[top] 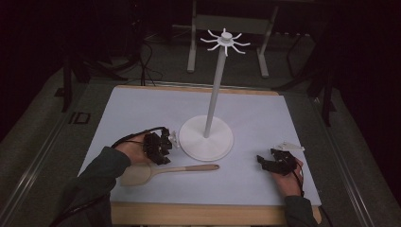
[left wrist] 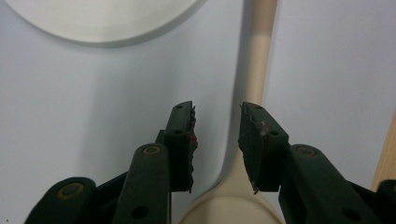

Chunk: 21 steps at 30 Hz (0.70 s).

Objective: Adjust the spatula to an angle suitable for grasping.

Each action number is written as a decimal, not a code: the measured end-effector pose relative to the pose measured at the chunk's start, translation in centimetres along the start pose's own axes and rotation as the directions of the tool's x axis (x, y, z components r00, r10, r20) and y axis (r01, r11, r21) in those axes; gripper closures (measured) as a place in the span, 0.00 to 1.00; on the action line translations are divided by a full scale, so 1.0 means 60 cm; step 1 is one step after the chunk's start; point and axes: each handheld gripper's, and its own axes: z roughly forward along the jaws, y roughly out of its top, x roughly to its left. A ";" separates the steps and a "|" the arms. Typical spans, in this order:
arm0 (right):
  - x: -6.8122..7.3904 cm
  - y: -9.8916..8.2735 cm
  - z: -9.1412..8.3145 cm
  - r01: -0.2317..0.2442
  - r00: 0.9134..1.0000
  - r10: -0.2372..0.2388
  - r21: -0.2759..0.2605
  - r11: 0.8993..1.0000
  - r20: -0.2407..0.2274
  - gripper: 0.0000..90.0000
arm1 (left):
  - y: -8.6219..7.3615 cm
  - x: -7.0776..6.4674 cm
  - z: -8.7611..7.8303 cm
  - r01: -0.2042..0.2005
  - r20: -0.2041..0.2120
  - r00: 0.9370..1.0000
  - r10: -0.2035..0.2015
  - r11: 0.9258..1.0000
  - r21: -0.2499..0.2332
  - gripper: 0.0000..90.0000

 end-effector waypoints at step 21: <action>0.000 0.000 0.000 -0.001 1.000 0.001 0.000 1.000 -0.003 0.33 | 0.046 -0.020 0.041 -0.089 0.046 0.995 0.084 0.987 0.133 0.77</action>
